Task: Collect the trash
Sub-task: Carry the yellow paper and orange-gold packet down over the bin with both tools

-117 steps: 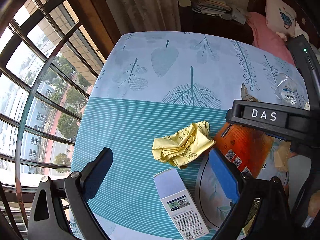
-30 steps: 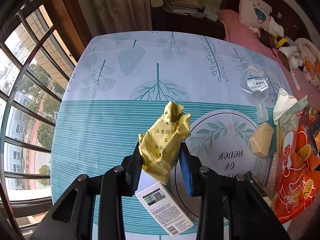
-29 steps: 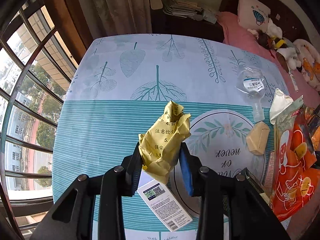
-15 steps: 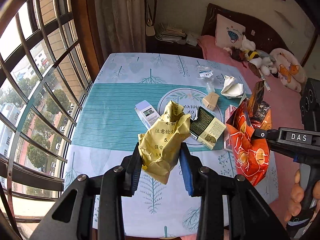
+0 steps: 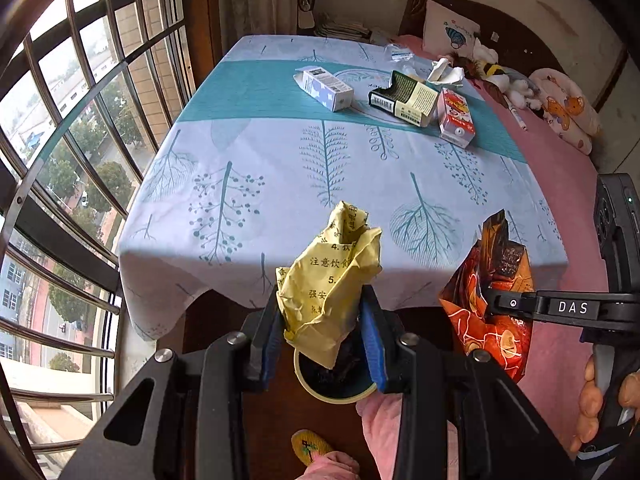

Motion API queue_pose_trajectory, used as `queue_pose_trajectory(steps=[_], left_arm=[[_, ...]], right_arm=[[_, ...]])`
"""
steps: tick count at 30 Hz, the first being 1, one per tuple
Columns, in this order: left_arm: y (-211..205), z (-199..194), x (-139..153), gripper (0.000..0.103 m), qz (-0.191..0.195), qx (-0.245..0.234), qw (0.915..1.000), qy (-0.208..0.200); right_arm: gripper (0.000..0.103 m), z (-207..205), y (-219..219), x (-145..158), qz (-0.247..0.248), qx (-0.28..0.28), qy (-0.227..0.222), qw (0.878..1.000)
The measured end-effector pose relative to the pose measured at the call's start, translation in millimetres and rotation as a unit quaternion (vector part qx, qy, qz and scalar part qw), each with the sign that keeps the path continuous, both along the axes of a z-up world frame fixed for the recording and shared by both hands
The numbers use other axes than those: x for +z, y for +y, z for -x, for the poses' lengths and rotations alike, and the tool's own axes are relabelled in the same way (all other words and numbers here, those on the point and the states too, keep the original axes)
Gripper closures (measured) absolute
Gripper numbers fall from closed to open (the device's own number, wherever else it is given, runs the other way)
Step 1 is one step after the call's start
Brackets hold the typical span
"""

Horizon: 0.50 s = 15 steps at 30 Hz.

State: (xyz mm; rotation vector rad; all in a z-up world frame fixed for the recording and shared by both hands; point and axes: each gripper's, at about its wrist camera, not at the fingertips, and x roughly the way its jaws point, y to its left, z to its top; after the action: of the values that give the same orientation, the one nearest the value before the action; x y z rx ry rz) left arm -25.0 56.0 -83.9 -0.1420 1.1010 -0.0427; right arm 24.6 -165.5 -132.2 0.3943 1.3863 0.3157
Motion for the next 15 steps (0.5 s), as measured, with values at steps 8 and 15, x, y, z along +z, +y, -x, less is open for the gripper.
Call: queue_pose_trajectory(steps=[8, 15], left_arm=[[1.6, 42.7, -75.1, 0.069, 0.005, 0.017, 0.9983, 0.056], [-5.8, 49.4, -165.3, 0.069, 0.008, 0.030, 0.9930, 0.114]], right_arm=[[0.098, 43.8, 23.1, -57.5, 0.049, 0.025, 0.034, 0.998], [0.098, 60.1, 21.2, -130.1, 0.085, 0.020, 0.038, 0.995]])
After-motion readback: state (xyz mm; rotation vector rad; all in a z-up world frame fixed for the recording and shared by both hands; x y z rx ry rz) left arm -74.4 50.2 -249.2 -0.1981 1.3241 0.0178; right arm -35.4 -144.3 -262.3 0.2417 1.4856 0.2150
